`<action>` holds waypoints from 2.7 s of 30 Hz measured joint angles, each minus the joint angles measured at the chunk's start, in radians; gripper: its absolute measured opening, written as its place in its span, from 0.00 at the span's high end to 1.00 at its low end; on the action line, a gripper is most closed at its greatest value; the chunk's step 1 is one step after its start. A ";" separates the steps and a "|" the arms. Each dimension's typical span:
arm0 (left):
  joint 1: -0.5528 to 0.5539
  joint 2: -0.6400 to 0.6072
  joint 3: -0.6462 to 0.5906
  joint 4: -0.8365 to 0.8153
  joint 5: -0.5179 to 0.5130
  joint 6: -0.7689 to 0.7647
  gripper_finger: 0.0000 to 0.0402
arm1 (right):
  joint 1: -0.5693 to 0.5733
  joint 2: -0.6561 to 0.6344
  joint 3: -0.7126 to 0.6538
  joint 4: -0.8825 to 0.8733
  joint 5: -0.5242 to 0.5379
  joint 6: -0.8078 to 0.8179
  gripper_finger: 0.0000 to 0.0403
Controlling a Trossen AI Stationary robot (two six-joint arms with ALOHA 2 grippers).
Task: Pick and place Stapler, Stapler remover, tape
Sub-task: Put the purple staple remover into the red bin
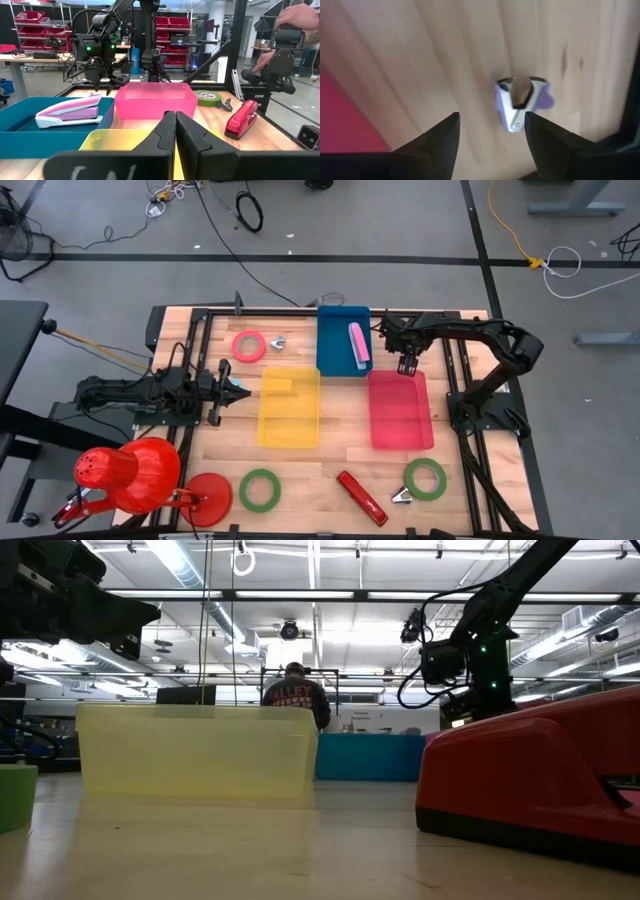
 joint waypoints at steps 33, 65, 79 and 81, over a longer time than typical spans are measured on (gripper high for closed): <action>0.000 0.000 0.000 0.000 0.000 0.000 0.96 | -0.087 -0.004 0.055 0.017 -0.020 0.094 0.57; 0.000 0.000 0.000 0.000 0.000 0.000 0.96 | -0.200 0.074 0.058 0.068 -0.051 0.154 0.59; 0.000 0.000 0.000 0.000 0.000 0.000 0.96 | -0.203 0.074 0.058 0.117 -0.054 0.169 0.61; 0.000 0.000 0.000 0.000 0.000 0.000 0.96 | -0.203 0.074 0.058 0.121 -0.054 0.169 0.62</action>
